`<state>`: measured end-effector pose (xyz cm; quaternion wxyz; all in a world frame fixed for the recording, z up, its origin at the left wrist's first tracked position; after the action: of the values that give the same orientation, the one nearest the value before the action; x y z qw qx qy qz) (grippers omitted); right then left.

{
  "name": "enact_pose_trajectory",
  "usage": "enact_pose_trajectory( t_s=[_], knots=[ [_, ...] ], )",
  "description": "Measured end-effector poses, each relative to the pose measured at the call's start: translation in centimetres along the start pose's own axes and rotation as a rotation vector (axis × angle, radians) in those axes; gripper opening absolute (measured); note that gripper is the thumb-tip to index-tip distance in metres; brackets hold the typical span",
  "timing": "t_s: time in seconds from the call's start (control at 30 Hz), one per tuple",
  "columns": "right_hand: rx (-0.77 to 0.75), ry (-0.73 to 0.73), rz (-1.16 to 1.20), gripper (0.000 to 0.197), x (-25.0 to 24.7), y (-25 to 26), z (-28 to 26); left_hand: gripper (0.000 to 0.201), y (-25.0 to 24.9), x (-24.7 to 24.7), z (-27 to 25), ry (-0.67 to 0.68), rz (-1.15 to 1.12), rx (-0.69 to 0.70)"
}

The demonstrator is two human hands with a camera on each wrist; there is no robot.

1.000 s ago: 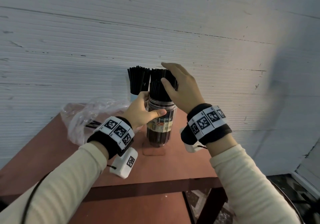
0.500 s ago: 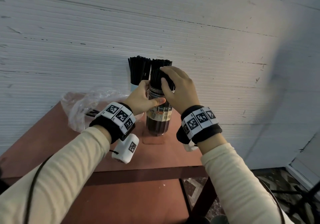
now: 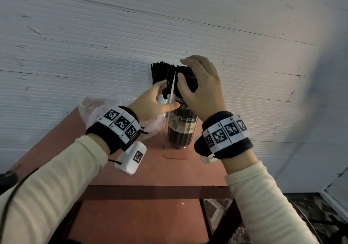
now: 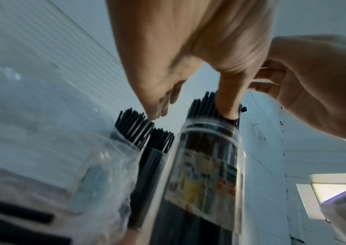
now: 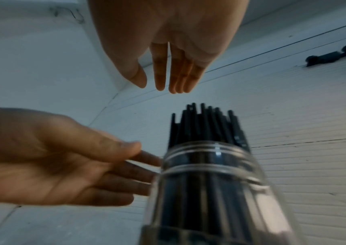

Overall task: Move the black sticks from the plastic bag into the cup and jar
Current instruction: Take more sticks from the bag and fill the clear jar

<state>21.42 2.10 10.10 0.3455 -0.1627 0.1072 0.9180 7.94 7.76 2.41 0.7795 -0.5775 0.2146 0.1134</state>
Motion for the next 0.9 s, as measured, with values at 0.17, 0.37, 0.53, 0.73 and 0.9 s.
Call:
enact_pose_trajectory(
  t_s=[0.17,0.37,0.53,0.73,0.9],
  knots=[
    [0.042,0.173,0.215,0.009,4.9,3.1,-1.2,0.022,-0.1,-7.0,-3.2,-0.350,0.133,0.112],
    [0.200,1.119,0.040,0.032,15.5,2.8,-6.4,0.028,4.5,-10.9,-4.6,-0.268,0.381,-0.052],
    [0.162,1.292,-0.062,0.044,19.9,2.4,-6.9,0.046,8.0,-11.4,-4.5,-0.082,0.432,-0.206],
    [0.146,1.396,-0.149,0.039,21.9,2.0,-7.3,0.041,9.5,-12.2,-4.3,-0.099,0.359,-0.185],
    [0.060,1.383,-0.170,0.032,22.2,2.1,-7.5,0.046,9.9,-12.7,-4.1,-0.123,0.420,-0.185]
  ],
)
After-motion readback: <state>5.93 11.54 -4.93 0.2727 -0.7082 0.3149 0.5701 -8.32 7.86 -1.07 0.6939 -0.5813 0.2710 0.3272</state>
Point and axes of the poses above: each hand's wrist, its own z-axis towards the middle knuckle, its own x-axis out of the palm, y = z × x, the point moved 6 cm from there along z, towards the middle knuckle, and after that the axes turned 5 degrees about -x, right-handed, at the moved point
